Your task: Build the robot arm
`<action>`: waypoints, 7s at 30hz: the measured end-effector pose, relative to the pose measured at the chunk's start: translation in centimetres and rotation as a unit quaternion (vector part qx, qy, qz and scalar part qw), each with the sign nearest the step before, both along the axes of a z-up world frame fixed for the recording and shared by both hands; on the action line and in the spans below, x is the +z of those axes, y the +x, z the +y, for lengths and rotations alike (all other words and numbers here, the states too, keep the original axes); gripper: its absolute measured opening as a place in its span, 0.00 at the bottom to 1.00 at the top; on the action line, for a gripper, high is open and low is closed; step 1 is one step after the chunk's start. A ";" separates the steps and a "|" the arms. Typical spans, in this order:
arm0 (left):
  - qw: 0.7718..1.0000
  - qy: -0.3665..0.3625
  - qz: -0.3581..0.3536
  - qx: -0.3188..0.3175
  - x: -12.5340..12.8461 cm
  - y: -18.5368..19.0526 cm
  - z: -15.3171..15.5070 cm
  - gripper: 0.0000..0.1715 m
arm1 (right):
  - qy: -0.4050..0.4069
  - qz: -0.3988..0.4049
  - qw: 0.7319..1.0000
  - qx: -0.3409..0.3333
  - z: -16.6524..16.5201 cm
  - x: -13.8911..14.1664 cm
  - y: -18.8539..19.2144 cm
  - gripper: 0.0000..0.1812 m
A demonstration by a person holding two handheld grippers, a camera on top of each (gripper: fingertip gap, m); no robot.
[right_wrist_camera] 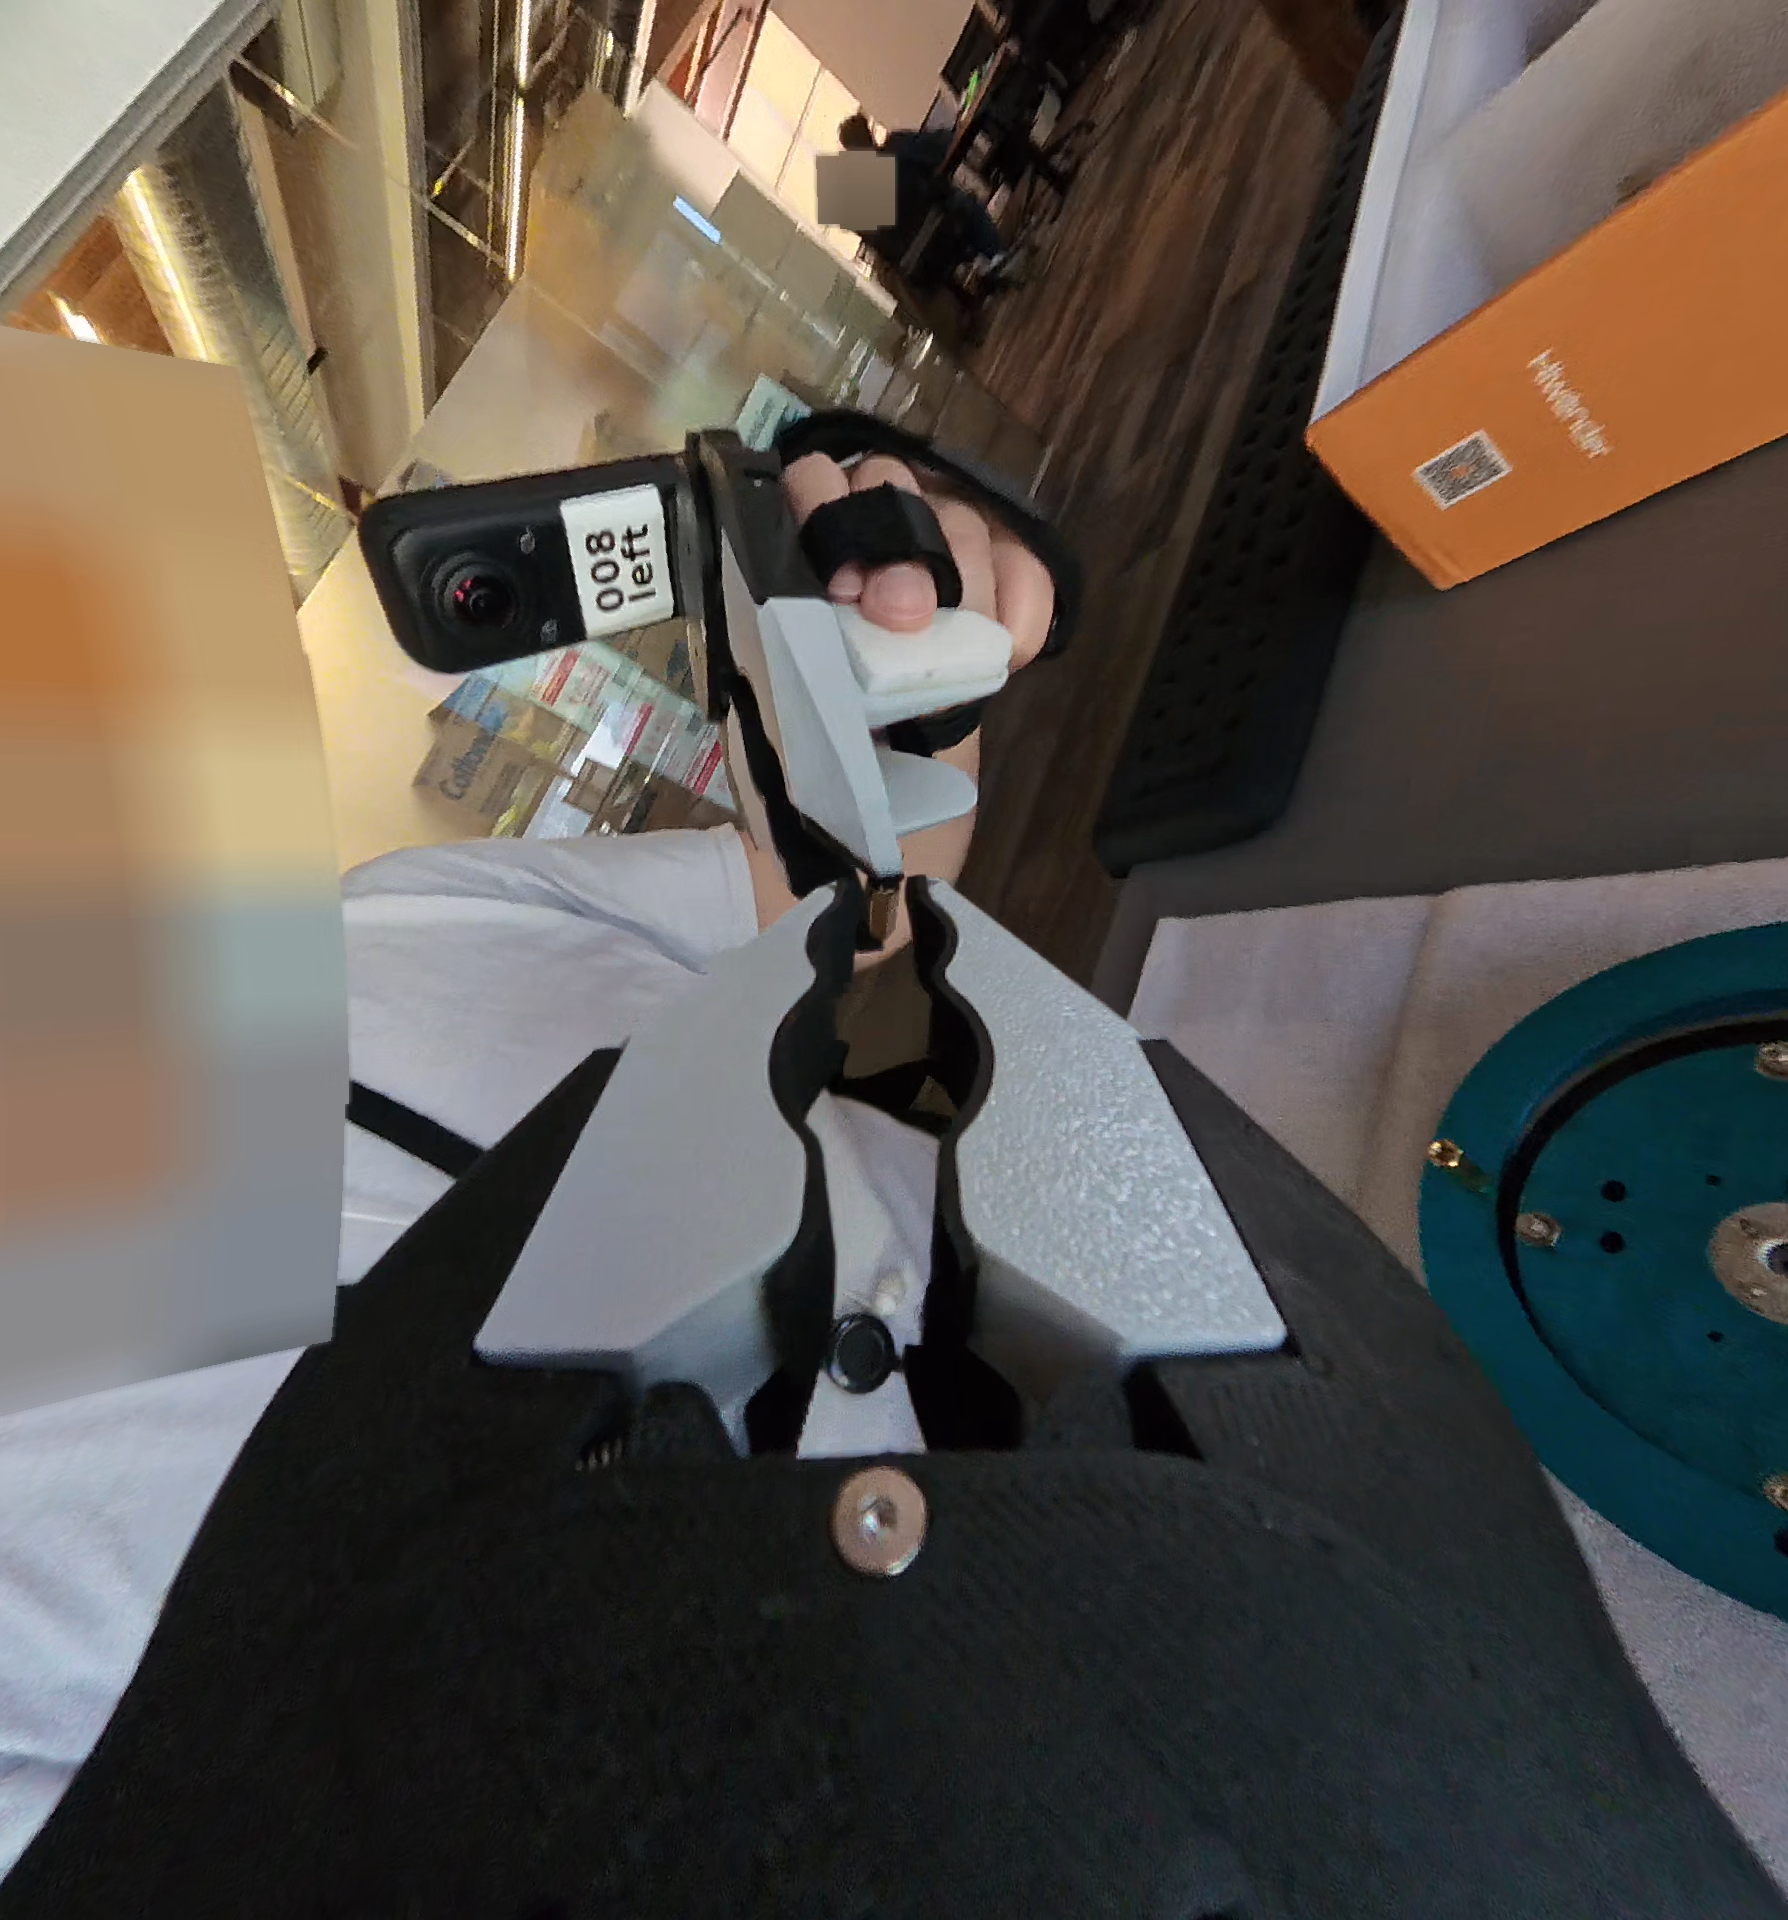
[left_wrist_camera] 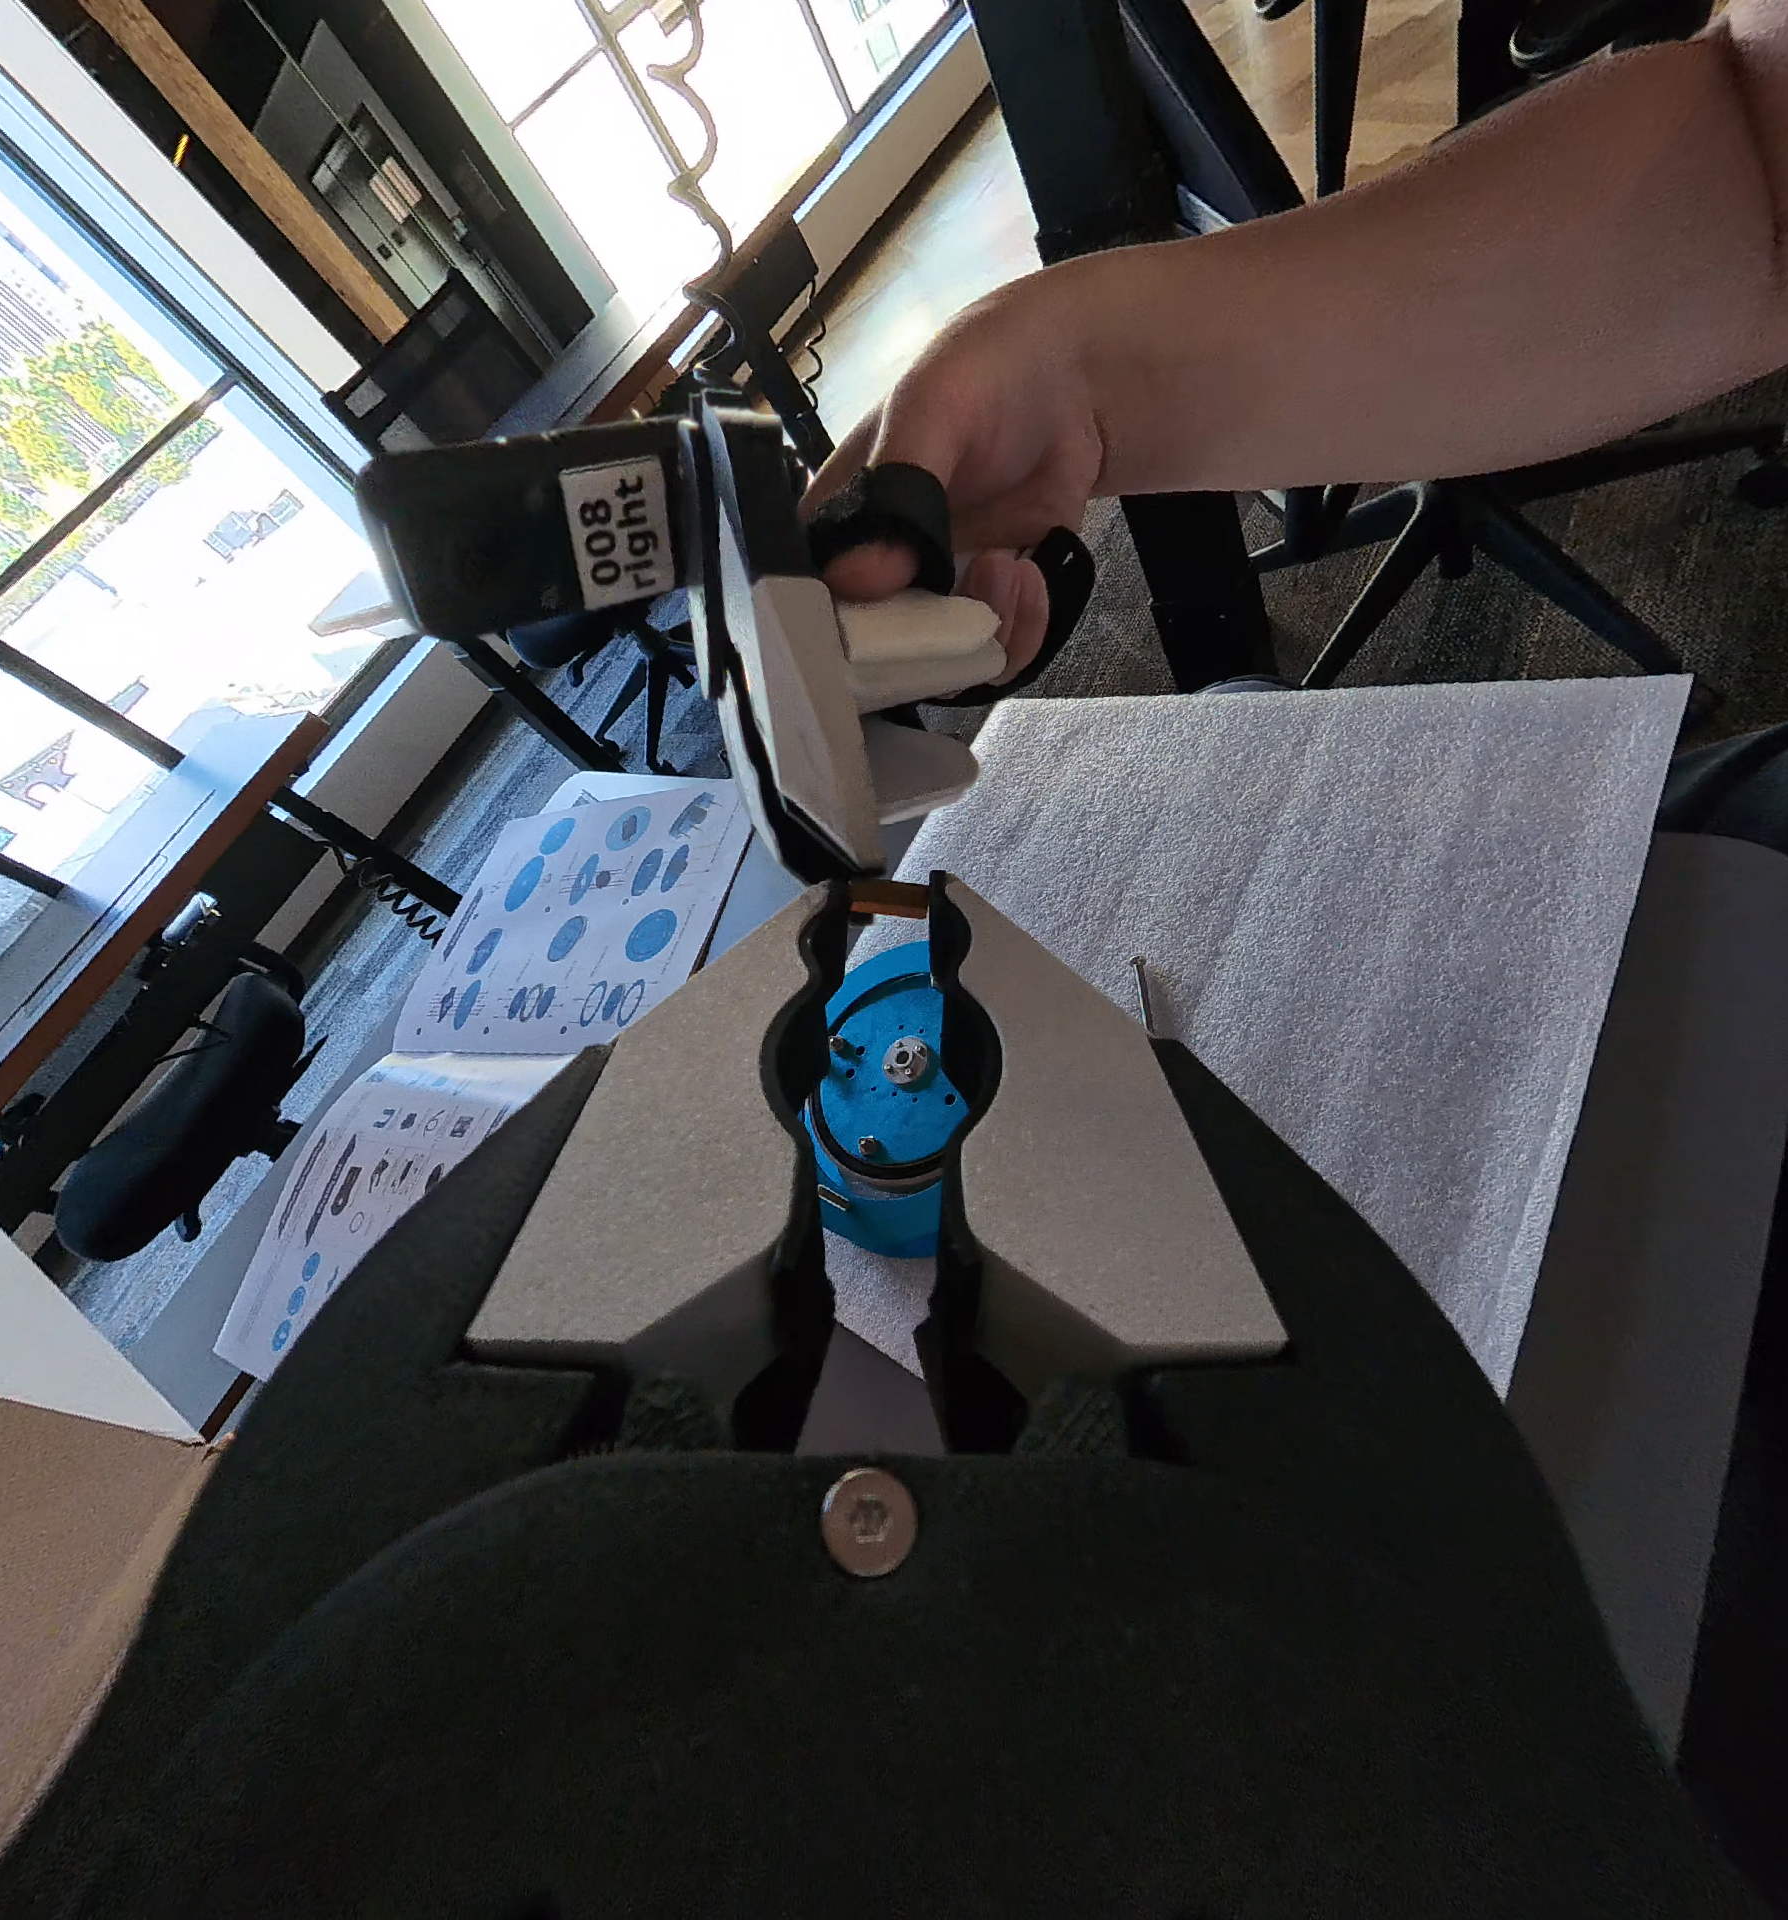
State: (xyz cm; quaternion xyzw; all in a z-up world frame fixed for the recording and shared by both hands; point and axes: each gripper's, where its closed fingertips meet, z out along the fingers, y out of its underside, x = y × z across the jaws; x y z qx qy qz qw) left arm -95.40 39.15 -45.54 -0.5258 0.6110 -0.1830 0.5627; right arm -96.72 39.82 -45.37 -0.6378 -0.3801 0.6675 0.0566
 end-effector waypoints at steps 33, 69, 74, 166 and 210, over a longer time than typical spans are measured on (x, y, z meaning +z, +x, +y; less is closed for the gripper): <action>0.945 -0.281 -0.013 0.168 -13.3 -3.1 10.5 0.07 | 0.306 -0.142 0.933 -0.125 10.4 -12.5 -1.7 0.02; 0.965 -0.221 -0.003 0.141 -13.1 -2.0 10.4 0.02 | 0.495 -0.192 0.847 0.016 9.9 -12.3 -1.9 0.07; 0.965 -0.221 -0.004 0.141 -13.1 -2.0 10.3 0.02 | 0.529 -0.215 0.819 0.063 10.0 -12.1 -1.9 0.06; 0.965 -0.219 0.021 0.145 -14.2 -2.2 9.9 0.00 | 0.526 -0.269 0.791 0.159 10.0 -11.8 -0.9 0.11; 0.960 -0.233 0.014 0.155 -14.2 -1.9 10.5 0.02 | 0.446 -0.348 0.822 0.068 9.9 -12.9 -1.7 0.03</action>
